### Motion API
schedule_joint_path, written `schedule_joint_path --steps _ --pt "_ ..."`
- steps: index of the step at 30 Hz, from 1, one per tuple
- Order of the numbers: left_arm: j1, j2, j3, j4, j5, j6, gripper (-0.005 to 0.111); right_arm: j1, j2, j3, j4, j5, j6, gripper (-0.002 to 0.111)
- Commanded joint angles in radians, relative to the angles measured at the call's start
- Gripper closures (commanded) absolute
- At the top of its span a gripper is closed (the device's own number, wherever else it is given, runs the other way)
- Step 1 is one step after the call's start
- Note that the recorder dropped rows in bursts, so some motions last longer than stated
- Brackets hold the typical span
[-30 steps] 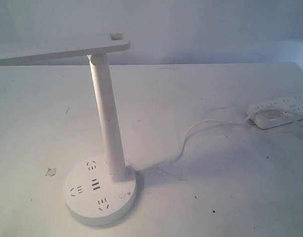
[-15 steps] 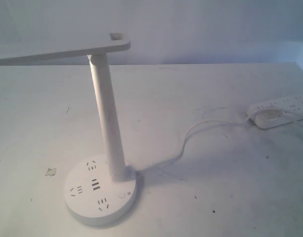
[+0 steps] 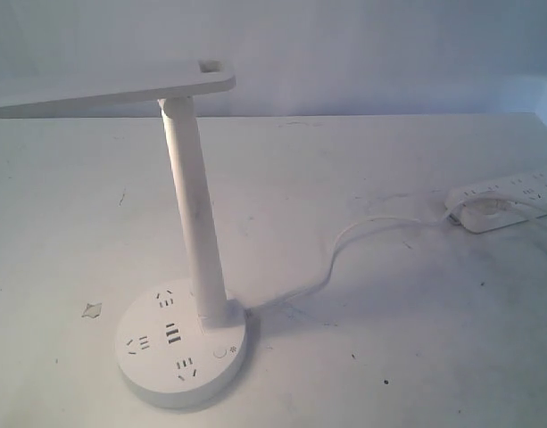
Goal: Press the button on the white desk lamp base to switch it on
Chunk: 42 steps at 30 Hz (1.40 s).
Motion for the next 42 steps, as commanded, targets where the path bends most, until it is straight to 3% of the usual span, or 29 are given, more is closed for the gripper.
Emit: schedule_joint_path --steps 1,5,15,22,33,36,42 --pt "-0.005 -0.004 0.003 -0.003 0.003 -0.003 0.107 -0.074 -0.006 0.002 0.004 0.004 -0.178 0.108" --pt "-0.005 -0.004 0.003 -0.003 0.003 -0.003 0.107 -0.074 -0.006 0.016 0.004 -0.048 -0.214 0.108" --pt "-0.005 -0.004 0.003 -0.003 0.003 -0.003 0.107 -0.074 -0.006 0.215 -0.057 -0.411 -0.222 0.108" --pt "-0.005 -0.004 0.003 -0.003 0.003 -0.003 0.107 -0.074 -0.006 0.257 -0.064 -0.41 -0.376 0.108" --pt "-0.005 -0.004 0.003 -0.003 0.003 -0.003 0.107 -0.074 -0.006 0.269 -0.026 -0.356 -0.372 0.108" --pt "-0.005 -0.004 0.003 -0.003 0.003 -0.003 0.107 -0.074 -0.006 0.269 0.071 -0.343 -0.451 0.108" --pt "-0.005 -0.004 0.003 -0.003 0.003 -0.003 0.107 -0.074 -0.006 0.269 0.4 -0.343 -0.796 0.108"
